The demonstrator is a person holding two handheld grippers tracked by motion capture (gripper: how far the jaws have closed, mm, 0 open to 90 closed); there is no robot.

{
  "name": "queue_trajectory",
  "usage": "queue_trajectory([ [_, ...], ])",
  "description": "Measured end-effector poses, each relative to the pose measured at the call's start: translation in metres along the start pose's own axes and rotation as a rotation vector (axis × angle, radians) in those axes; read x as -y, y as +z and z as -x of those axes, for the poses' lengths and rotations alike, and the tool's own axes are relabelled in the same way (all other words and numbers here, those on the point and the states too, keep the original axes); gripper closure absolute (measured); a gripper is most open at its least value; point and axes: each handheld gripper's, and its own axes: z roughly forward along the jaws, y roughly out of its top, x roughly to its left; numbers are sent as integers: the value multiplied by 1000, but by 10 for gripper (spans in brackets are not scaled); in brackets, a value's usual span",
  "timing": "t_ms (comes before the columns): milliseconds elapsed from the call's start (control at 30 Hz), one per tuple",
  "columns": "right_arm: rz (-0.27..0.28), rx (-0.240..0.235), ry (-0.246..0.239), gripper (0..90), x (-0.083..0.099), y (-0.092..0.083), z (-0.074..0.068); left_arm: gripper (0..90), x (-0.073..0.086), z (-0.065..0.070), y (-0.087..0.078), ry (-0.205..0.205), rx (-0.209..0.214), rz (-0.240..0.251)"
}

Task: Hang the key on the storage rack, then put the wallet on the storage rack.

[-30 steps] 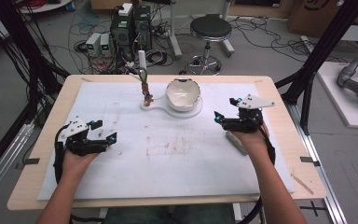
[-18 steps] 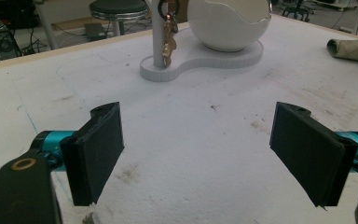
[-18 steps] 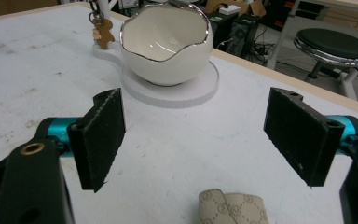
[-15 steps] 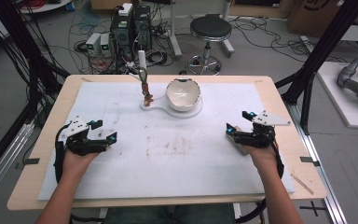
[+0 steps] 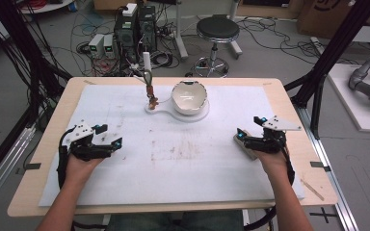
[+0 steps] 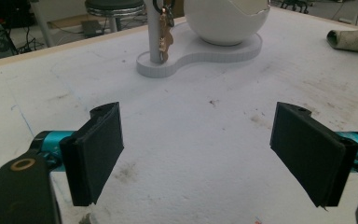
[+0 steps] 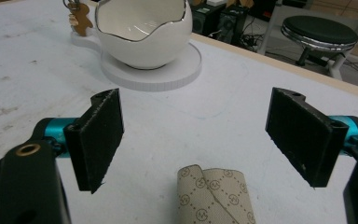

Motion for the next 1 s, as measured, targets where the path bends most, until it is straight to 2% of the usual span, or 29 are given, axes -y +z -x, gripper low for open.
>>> queue_trajectory([
  [167,-19,6,20,195,5,2,6,170,0,-1,0,1,-10,-4],
  [333,-14,12,26,195,8,-4,10,170,-2,-2,3,-11,-23,4],
  [500,-14,20,34,195,14,-14,15,170,-3,-4,9,-20,-15,5],
  [600,-16,30,45,196,17,-16,19,170,-3,-3,8,-13,-18,-2],
  [900,-56,15,35,195,23,-14,23,170,-5,1,6,2,-25,-13],
  [1000,-85,3,32,195,27,-11,25,170,-5,1,7,1,-26,-18],
])
